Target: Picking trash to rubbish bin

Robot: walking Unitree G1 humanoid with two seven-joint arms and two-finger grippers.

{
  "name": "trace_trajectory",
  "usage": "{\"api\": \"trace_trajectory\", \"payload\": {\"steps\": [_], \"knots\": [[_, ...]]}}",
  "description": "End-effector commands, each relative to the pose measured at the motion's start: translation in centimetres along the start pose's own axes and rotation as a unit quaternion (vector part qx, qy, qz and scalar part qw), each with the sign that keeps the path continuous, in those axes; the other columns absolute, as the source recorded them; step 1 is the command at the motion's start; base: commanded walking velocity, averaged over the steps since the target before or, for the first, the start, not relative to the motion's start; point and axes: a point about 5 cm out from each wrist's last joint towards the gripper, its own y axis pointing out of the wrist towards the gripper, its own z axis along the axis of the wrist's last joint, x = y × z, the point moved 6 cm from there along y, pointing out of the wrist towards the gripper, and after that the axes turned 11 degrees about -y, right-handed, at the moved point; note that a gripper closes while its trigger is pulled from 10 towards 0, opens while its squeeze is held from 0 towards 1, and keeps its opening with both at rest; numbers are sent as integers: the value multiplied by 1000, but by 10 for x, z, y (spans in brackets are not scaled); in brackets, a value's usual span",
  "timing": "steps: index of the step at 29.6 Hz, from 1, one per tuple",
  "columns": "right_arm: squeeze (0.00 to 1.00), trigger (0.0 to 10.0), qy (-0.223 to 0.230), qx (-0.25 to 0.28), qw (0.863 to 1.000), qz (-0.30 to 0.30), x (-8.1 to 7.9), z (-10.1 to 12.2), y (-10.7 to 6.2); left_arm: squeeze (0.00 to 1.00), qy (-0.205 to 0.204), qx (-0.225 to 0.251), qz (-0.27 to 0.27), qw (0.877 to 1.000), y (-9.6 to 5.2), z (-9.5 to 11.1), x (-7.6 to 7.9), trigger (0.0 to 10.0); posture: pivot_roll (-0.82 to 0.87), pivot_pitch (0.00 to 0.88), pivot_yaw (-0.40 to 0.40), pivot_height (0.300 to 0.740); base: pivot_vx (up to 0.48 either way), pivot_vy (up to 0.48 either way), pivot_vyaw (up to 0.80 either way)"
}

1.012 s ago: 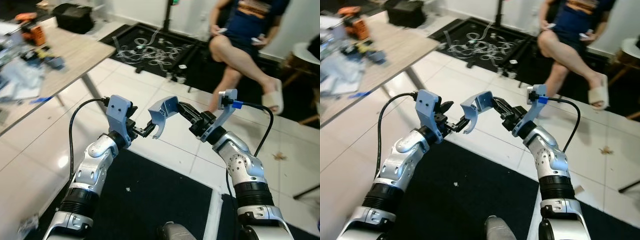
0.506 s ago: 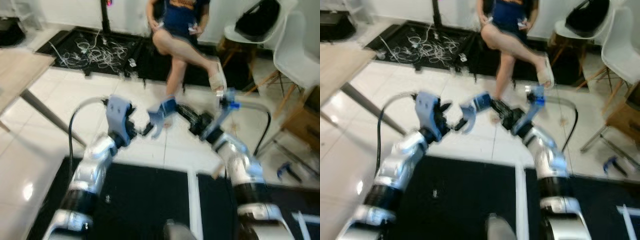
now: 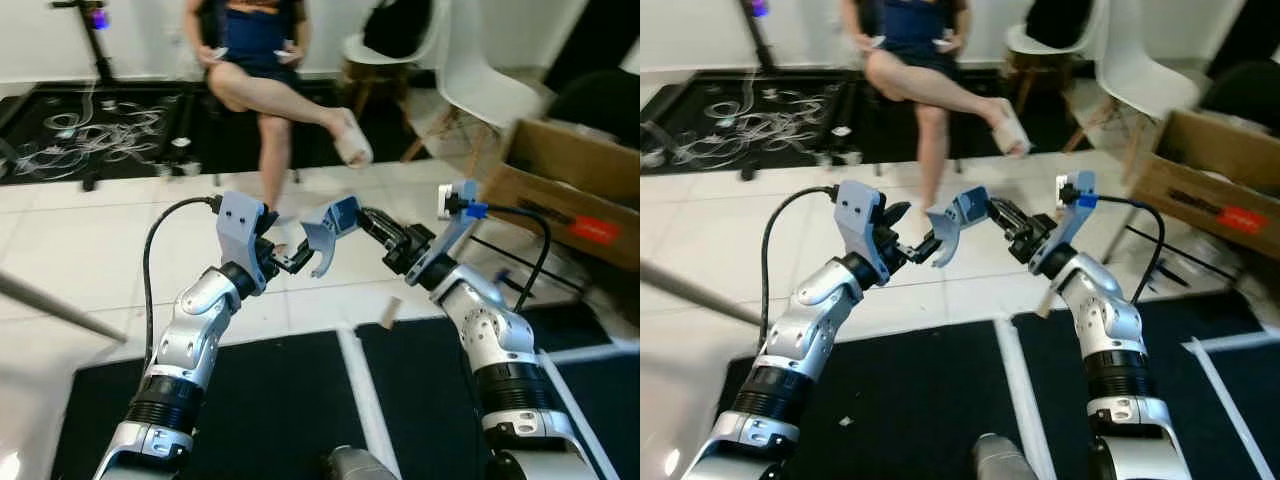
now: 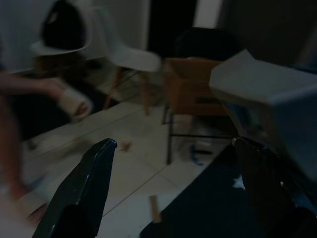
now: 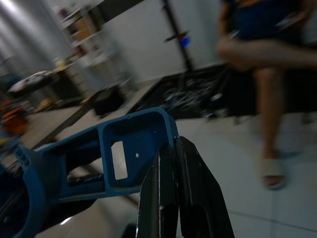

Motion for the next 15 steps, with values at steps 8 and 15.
{"api": "trace_trajectory", "payload": {"steps": [8, 15], "knots": [[0, 10000, 0, -2, 1000, 3, -2, -2, 1, 0, 2, -7, -3, 1000, -1, -4, 1, 10000, -65, 0, -33, 740, 0, 0, -800], [0, 10000, -1, -3, 1000, 3, -2, -2, 1, 0, 3, -6, -2, 1000, -1, -4, 0, 10000, -65, 0, -33, 740, 0, 0, -800]]}}
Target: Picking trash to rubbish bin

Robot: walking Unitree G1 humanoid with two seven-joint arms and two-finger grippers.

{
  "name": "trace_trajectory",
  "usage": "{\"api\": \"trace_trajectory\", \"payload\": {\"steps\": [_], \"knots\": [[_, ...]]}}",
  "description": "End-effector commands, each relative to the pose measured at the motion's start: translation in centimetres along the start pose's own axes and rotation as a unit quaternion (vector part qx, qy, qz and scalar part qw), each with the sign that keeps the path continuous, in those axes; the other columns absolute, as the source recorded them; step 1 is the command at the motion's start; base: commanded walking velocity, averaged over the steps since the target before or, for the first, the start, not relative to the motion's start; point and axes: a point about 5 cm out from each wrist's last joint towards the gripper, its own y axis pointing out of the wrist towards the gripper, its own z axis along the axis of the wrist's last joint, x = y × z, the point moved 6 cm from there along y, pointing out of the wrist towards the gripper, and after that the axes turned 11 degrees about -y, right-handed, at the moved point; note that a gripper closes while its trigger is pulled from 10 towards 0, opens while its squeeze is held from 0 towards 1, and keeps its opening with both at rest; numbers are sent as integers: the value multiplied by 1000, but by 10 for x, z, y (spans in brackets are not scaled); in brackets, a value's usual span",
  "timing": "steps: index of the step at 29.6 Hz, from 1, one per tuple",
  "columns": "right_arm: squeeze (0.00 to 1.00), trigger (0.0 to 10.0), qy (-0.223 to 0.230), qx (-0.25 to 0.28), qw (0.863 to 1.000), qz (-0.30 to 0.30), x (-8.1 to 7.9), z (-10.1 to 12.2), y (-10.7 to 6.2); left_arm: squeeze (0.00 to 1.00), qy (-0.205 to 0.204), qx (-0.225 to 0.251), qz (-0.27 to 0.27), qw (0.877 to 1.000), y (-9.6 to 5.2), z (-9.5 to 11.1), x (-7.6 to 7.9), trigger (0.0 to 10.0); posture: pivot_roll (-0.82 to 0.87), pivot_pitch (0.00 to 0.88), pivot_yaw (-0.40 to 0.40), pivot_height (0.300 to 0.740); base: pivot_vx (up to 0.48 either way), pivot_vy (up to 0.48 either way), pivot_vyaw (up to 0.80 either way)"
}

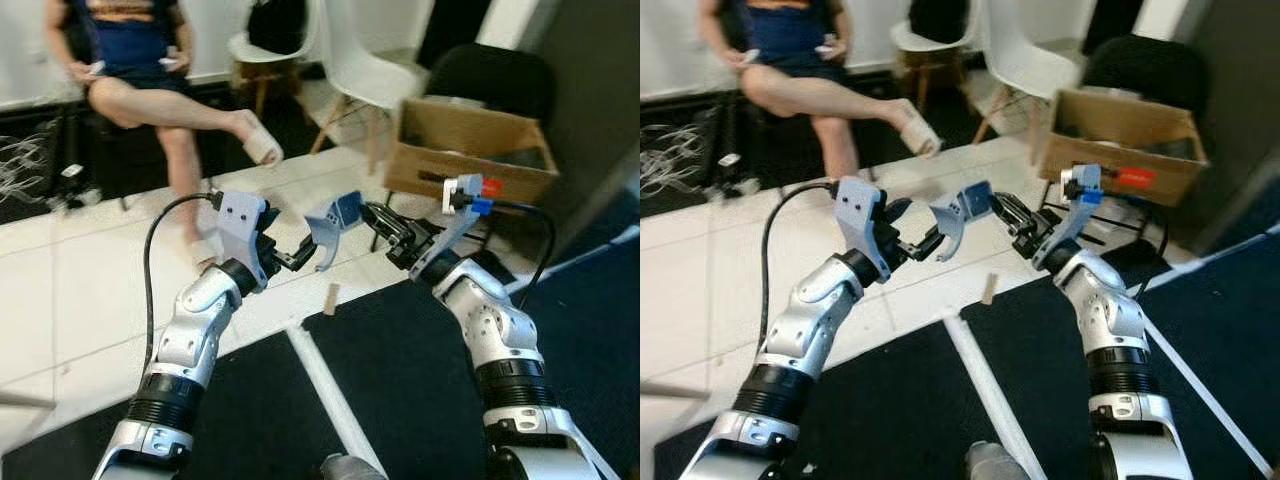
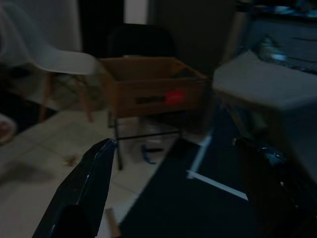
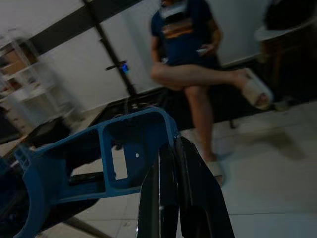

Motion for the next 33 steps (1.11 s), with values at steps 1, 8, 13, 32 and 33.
{"api": "trace_trajectory", "payload": {"steps": [1, 8, 13, 32, 33], "knots": [[0, 10000, -2, -2, 1000, -2, 1, -1, -1, 0, 3, -10, -5, 1000, 0, -5, 2, 10000, -65, 0, -33, 740, 0, 0, -800], [0, 10000, -2, -2, 1000, -2, 1, -1, -1, 0, 3, -9, -5, 1000, 0, -5, 2, 10000, -66, 0, -32, 740, 0, 0, -800], [0, 10000, -2, -2, 1000, -1, 1, -1, -1, 0, 3, -9, -6, 1000, 0, -5, 2, 10000, -66, 0, -33, 740, 0, 0, -800], [0, 10000, -4, -3, 1000, -2, 1, -2, -2, 0, -12, -3, 3, 1000, 0, -4, -2, 10000, -70, 0, -31, 740, 0, 0, -800], [0, 10000, -4, -3, 1000, -2, 1, -2, -2, 0, -12, -3, 3, 1000, 0, -4, -2, 10000, -70, 0, -31, 740, 0, 0, -800]]}}
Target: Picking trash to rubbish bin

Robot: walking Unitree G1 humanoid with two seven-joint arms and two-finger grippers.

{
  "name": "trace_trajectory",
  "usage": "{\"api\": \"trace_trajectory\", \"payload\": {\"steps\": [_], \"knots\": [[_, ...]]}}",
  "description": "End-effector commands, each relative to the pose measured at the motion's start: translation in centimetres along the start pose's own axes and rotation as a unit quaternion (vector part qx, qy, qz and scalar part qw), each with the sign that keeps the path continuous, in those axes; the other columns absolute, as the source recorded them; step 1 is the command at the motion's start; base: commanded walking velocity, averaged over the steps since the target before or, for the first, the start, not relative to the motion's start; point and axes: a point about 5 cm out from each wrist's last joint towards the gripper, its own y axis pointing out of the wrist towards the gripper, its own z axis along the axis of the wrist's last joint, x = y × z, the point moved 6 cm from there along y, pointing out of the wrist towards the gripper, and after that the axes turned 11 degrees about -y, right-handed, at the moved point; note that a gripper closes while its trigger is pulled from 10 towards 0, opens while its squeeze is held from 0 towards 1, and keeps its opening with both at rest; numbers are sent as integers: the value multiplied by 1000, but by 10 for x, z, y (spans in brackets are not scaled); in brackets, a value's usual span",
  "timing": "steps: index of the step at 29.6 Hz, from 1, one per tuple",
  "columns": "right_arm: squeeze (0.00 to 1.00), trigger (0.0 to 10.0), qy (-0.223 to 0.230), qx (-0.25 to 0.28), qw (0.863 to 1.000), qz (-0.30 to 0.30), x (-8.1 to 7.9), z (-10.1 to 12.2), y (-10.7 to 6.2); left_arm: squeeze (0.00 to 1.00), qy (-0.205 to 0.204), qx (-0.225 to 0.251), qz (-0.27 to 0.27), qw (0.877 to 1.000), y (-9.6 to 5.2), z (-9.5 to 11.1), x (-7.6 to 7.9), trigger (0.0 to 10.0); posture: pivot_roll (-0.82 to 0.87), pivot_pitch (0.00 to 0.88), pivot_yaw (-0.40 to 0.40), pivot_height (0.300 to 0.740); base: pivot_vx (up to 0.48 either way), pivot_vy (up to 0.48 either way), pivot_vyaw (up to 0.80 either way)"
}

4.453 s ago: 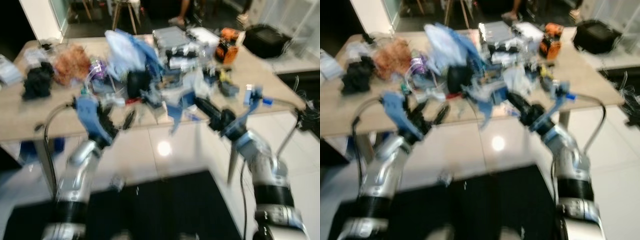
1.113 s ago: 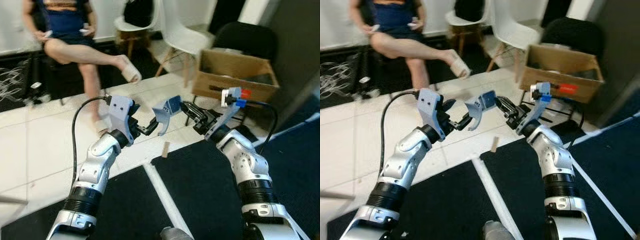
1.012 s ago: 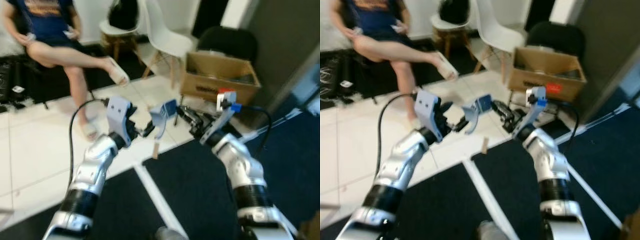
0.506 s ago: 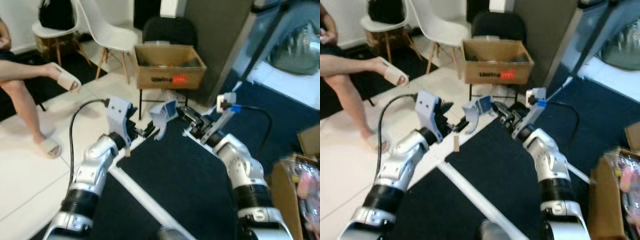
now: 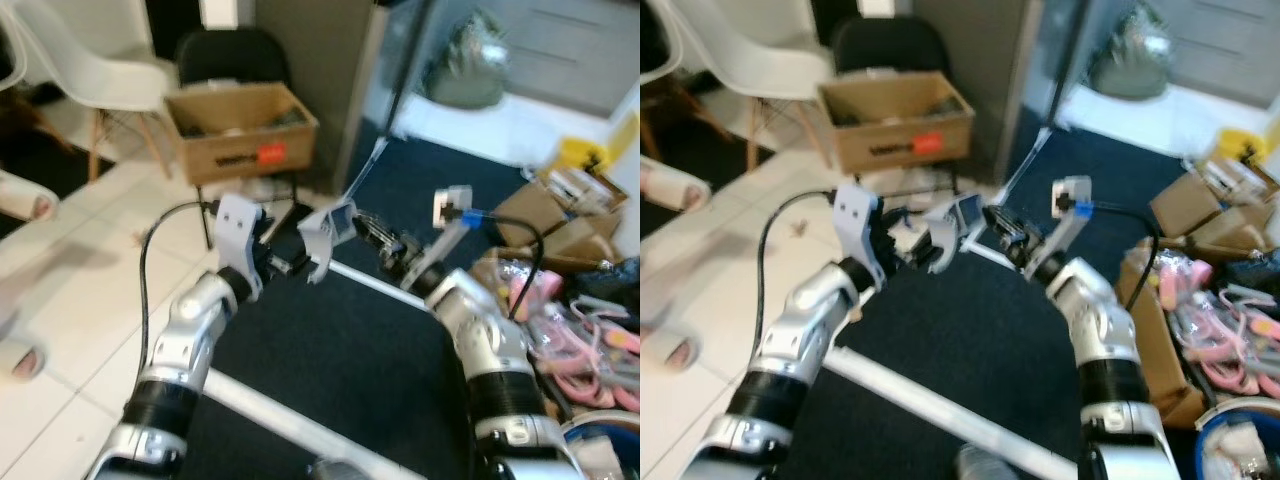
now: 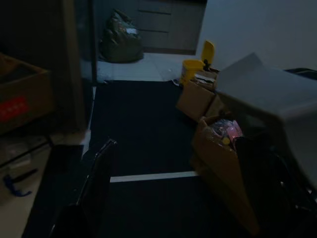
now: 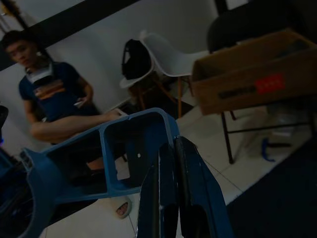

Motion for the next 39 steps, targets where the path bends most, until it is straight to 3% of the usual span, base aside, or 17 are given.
{"api": "trace_trajectory", "payload": {"steps": [1, 16, 39], "knots": [[0, 10000, -6, 2, 1000, -4, 3, 2, -2, 0, -2, 1, -9, 1000, 1, 0, 4, 10000, -70, 0, -31, 740, 0, 0, -800], [0, 10000, -4, 11, 1000, -9, 4, 4, -2, 0, -31, 31, 5, 999, -1, 8, -2, 10000, -66, 0, -35, 740, 48, 0, 0], [0, 10000, -4, 11, 1000, -11, 5, 4, -3, 0, -37, 31, -2, 999, -1, 7, -1, 10000, -67, 0, -33, 740, 376, 0, 0]]}}
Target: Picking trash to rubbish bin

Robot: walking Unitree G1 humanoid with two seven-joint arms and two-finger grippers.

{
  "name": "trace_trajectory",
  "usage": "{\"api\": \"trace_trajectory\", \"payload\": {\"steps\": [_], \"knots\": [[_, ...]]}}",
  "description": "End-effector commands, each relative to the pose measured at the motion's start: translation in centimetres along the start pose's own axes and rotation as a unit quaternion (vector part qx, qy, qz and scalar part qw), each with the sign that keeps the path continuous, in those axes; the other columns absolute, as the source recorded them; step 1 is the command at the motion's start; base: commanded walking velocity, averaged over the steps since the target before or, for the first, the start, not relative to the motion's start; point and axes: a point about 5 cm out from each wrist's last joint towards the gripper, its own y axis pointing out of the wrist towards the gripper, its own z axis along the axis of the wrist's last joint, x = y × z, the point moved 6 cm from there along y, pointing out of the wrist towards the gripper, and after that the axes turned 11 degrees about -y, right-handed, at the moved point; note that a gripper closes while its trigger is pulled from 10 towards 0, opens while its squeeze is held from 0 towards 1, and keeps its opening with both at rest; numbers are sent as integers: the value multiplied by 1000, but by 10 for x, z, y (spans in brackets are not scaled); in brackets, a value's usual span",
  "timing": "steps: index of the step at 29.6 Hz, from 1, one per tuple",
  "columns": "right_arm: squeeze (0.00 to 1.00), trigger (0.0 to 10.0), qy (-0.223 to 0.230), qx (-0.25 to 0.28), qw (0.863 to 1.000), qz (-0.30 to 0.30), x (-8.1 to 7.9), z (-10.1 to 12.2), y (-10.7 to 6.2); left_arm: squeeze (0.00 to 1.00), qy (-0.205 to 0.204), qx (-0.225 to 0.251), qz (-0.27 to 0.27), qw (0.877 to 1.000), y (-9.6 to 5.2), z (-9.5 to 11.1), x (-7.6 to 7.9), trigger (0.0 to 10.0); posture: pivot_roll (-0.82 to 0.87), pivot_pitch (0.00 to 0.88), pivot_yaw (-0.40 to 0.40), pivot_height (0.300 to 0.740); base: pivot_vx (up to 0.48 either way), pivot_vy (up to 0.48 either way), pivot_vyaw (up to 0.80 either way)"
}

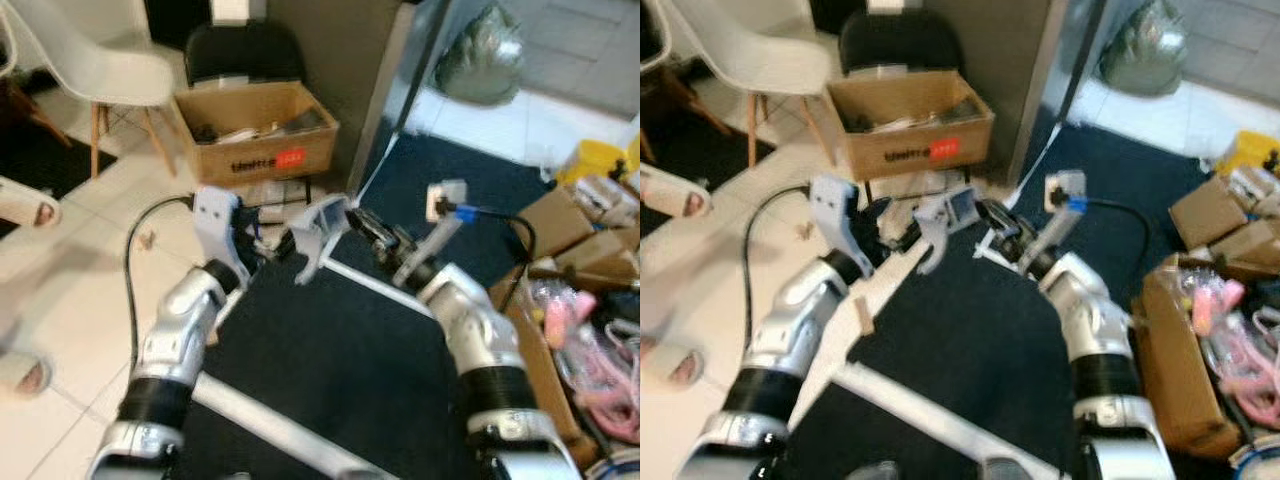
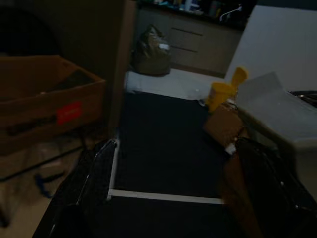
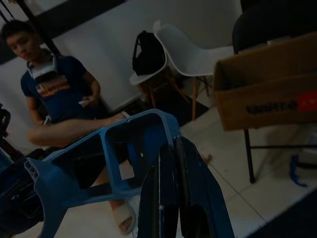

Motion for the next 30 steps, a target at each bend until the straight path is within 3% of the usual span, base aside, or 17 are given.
{"api": "trace_trajectory", "payload": {"steps": [1, 5, 15, 30], "knots": [[0, 10000, -2, 2, 1000, -10, 6, 1, -5, 0, -5, -3, -10, 1000, 2, -3, 6, 10000, -67, 0, -33, 740, 379, 0, 0], [0, 10000, -2, 0, 1000, -10, 6, 1, -4, 0, -5, -3, -11, 1000, 2, -3, 6, 10000, -67, 0, -33, 740, 377, 0, 0], [0, 10000, -3, -5, 1000, -7, 5, 0, -4, 0, -5, -3, -12, 1000, 3, -3, 6, 10000, -66, 0, -34, 740, 378, 0, -800], [0, 10000, -2, -3, 1000, -11, 7, 1, -4, 0, -5, -3, -13, 1000, 3, -3, 7, 10000, -68, 0, -33, 740, 376, 0, 0]]}}
